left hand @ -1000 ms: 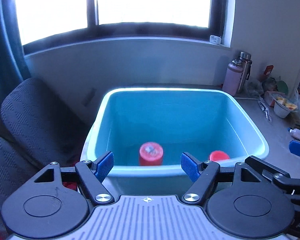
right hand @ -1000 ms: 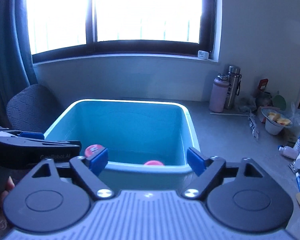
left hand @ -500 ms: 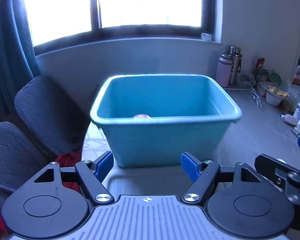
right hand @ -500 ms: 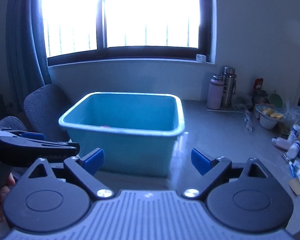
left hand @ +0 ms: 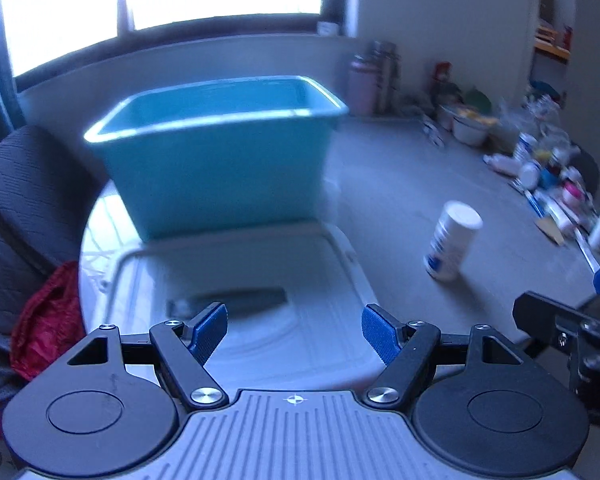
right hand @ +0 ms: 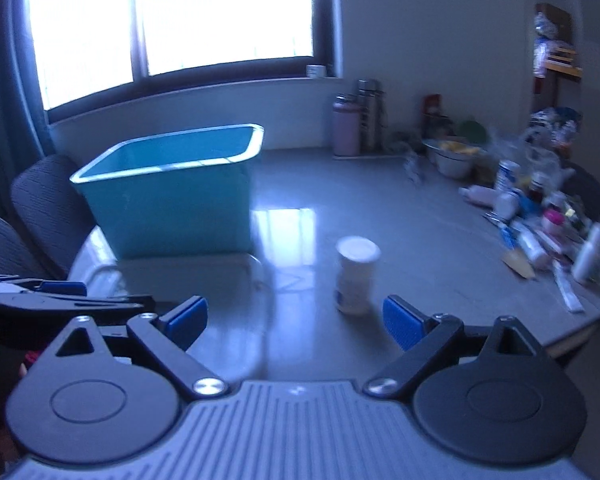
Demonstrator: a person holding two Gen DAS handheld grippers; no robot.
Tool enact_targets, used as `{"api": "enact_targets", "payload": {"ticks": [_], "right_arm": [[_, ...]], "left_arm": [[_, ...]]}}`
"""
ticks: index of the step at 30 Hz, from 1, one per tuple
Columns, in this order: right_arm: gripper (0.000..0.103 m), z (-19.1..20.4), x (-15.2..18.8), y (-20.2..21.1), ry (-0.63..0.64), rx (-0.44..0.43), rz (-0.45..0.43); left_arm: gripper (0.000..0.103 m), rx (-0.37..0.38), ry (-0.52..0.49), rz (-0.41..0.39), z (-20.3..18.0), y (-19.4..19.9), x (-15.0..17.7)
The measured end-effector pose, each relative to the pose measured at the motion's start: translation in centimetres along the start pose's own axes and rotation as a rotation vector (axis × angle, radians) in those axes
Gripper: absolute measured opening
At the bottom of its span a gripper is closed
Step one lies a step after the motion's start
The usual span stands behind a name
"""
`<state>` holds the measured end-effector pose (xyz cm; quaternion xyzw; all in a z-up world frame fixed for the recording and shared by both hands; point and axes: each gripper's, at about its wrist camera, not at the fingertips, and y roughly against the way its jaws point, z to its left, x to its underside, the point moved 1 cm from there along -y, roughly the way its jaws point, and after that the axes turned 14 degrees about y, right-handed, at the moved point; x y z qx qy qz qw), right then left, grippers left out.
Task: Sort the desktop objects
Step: 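Move the left tool back toward the white pill bottle on the table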
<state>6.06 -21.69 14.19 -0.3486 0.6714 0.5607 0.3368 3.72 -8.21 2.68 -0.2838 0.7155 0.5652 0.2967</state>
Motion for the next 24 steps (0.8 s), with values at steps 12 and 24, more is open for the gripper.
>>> {"api": "enact_targets", "payload": {"ticks": [12, 24], "right_arm": [[0.095, -0.6, 5.5, 0.9, -0.065, 0.031, 0.056], [0.095, -1.9, 9.6, -2.1, -0.112, 0.053, -0.014]], "left_arm": [[0.076, 0.010, -0.022, 0.022, -0.3, -0.1, 5.5], [0.076, 0.035, -0.055, -0.070, -2.1, -4.2, 6.4]]}}
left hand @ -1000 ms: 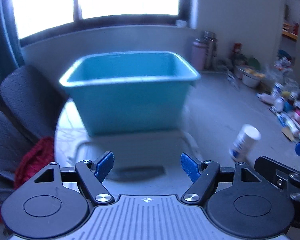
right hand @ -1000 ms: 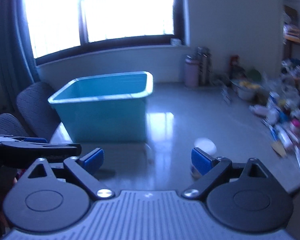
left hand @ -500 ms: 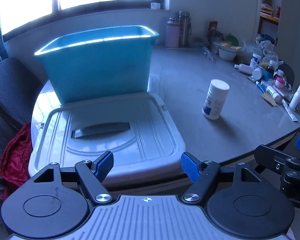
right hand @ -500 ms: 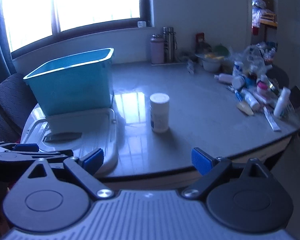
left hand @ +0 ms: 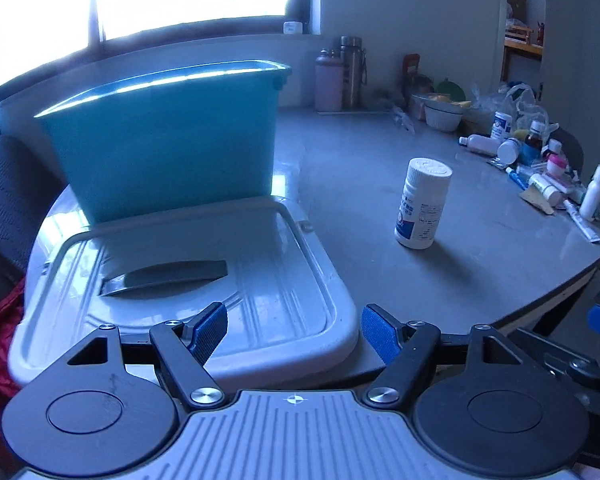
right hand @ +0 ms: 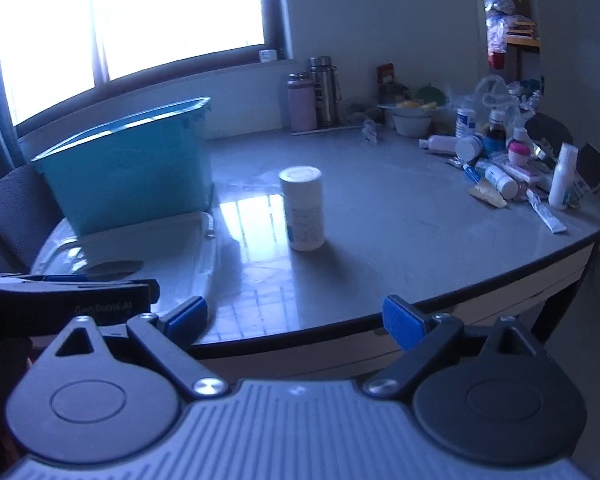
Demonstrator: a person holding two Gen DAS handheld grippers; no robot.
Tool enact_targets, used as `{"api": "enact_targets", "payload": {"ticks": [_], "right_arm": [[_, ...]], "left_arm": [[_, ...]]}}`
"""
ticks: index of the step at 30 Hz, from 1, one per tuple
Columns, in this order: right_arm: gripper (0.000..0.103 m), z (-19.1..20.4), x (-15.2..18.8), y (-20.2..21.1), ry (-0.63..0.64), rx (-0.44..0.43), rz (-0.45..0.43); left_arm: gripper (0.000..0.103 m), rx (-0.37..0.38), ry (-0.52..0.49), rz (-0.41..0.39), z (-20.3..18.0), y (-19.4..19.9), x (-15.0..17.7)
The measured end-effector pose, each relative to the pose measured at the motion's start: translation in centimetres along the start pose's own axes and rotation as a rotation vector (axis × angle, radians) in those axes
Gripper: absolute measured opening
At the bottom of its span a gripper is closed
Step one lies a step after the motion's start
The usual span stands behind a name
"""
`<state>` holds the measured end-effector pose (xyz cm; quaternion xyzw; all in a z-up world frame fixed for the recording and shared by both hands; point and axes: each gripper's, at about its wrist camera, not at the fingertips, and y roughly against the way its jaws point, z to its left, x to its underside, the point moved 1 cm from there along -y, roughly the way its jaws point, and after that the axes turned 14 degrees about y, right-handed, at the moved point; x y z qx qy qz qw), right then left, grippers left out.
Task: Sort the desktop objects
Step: 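Move the left tool back toward the white pill bottle on the table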
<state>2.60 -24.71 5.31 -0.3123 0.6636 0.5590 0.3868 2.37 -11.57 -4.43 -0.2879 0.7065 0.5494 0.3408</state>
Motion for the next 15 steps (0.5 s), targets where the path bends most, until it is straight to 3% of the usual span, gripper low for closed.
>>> {"api": "enact_targets", "payload": {"ticks": [15], "right_arm": [[0.095, -1.1, 2.5, -3.8, 0.022, 0.040, -0.097]], "left_arm": [[0.076, 0.105, 0.024, -0.048, -1.8, -6.0, 0.5]]}}
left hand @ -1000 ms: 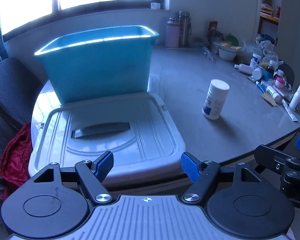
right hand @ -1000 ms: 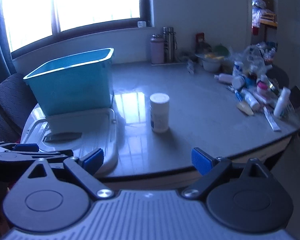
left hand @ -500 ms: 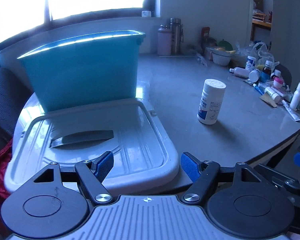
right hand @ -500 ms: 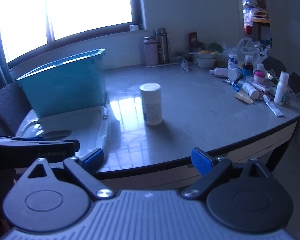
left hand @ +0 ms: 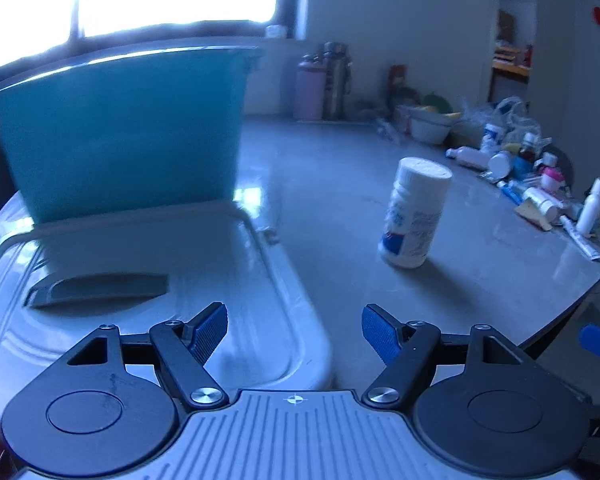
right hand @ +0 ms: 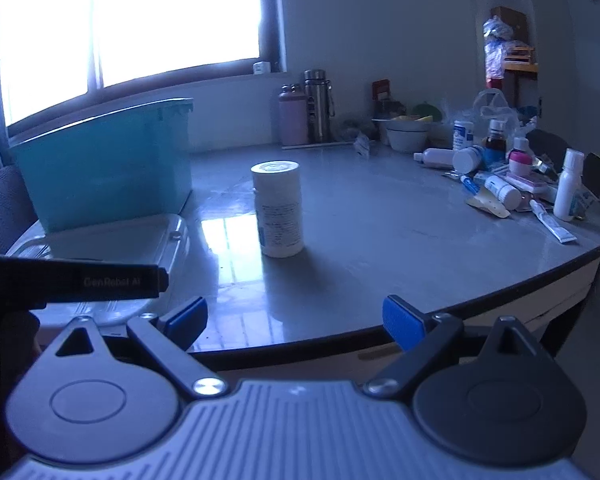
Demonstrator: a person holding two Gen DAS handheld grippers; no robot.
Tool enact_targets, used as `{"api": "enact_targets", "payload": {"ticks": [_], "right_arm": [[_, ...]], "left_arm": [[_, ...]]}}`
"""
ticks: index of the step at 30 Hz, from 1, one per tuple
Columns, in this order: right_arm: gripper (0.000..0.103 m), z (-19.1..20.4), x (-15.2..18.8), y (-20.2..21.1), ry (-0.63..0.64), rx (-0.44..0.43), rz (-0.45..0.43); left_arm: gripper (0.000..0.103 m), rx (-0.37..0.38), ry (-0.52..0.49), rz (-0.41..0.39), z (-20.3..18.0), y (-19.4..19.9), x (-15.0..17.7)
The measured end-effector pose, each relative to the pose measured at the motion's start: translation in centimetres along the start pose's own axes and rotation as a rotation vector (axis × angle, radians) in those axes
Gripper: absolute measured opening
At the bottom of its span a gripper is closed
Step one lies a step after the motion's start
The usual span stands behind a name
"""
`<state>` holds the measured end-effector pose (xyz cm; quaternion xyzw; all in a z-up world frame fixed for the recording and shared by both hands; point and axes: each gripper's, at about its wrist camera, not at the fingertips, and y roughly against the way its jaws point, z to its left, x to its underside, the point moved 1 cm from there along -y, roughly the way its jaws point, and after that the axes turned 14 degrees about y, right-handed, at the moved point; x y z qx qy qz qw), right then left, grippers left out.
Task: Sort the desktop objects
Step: 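Move the left tool back toward the white pill bottle on the table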
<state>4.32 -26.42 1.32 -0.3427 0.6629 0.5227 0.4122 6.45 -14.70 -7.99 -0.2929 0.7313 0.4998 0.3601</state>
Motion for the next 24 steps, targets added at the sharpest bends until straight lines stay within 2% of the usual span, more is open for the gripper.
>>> {"api": "enact_targets", "payload": {"ticks": [8, 11, 24], "right_arm": [[0.095, -1.0, 0.3, -0.4, -0.035, 0.028, -0.016], [0.095, -0.9, 0.2, -0.4, -0.011, 0.035, -0.023], [0.095, -1.6, 0.3, -0.7, -0.007, 0.069, -0.022]], "left_arm": [[0.076, 0.062, -0.015, -0.019, -1.5, -1.9, -1.1], [0.076, 0.091, -0.030, -0.016, -2.1, -2.7, -1.5], [0.076, 0.142, -0.085, 0.012, -4.4, -5.8, -2.0]]}}
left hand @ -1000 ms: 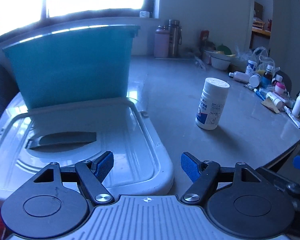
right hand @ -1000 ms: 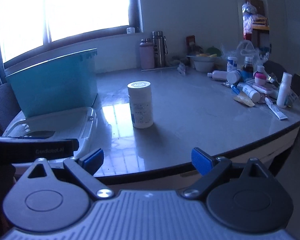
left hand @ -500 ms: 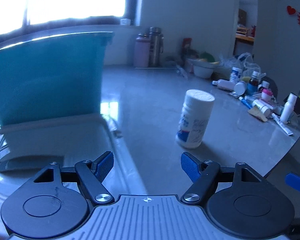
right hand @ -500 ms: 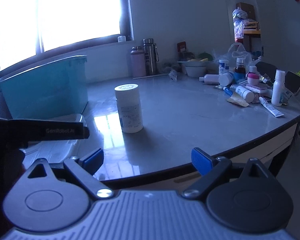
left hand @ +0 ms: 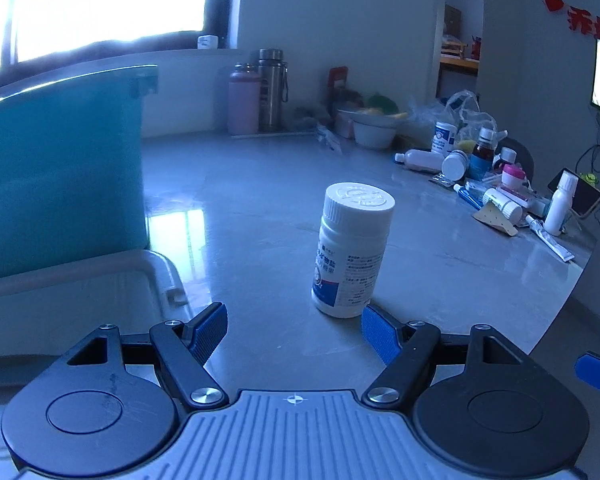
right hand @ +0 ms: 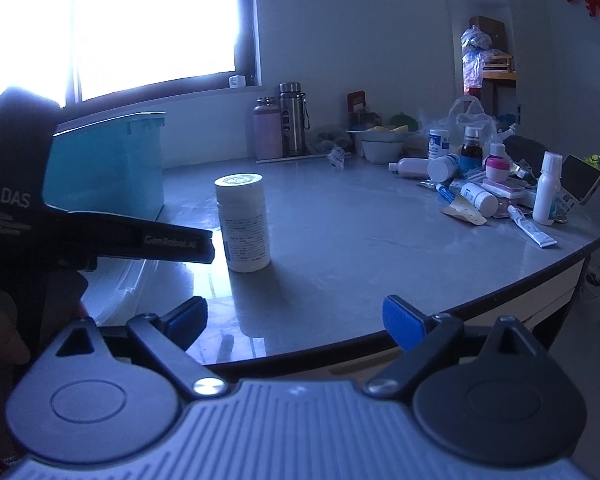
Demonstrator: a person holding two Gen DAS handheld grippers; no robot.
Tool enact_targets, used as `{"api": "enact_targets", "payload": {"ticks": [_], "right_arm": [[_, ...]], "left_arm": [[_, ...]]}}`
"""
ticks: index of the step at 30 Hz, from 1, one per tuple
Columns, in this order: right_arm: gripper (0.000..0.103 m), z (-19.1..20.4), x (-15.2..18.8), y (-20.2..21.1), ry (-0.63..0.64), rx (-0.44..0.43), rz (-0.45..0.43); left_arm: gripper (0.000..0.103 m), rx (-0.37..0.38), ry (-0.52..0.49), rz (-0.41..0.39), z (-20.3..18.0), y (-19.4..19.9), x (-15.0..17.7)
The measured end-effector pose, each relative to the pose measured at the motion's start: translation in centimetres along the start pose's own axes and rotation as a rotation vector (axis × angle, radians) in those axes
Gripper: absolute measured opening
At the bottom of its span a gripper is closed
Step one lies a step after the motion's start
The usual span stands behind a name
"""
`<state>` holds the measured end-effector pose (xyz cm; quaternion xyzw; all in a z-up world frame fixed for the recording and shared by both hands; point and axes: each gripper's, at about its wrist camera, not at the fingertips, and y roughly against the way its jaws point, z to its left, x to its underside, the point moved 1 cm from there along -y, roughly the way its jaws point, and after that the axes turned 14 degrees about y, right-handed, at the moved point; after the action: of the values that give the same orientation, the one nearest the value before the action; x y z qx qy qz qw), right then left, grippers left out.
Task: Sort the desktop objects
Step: 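Move the left tool back toward the white pill bottle on the table, then close the left tool around the white pill bottle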
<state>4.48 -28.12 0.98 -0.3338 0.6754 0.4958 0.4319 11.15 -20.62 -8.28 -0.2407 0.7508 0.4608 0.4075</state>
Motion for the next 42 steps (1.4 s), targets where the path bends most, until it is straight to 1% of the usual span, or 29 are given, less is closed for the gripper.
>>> {"api": "enact_targets", "payload": {"ticks": [9, 13, 23, 26, 42], "right_arm": [[0.095, -0.1, 0.4, -0.1, -0.018, 0.015, 0.011], [0.095, -0.2, 0.4, -0.2, -0.018, 0.020, 0.012], [0.095, -1.1, 0.3, -1.0, -0.038, 0.046, 0.018], [0.095, -1.3, 0.5, -1.2, -0.045, 0.052, 0.019], [0.095, -2.2, 1.1, -2.1, -0.079, 0.076, 0.038]], "left_arm": [[0.076, 0.008, -0.035, 0.026, -1.0, -1.9, -0.2], [0.076, 0.011, -0.026, 0.047, -1.2, -3.0, -0.5], [0.076, 0.012, -0.045, 0.067, -2.5, -5.8, -1.4], [0.076, 0.023, -0.044, 0.071, -2.8, -6.5, -1.7], [0.076, 0.004, -0.047, 0.087, -3.9, -9.8, -2.7]]}}
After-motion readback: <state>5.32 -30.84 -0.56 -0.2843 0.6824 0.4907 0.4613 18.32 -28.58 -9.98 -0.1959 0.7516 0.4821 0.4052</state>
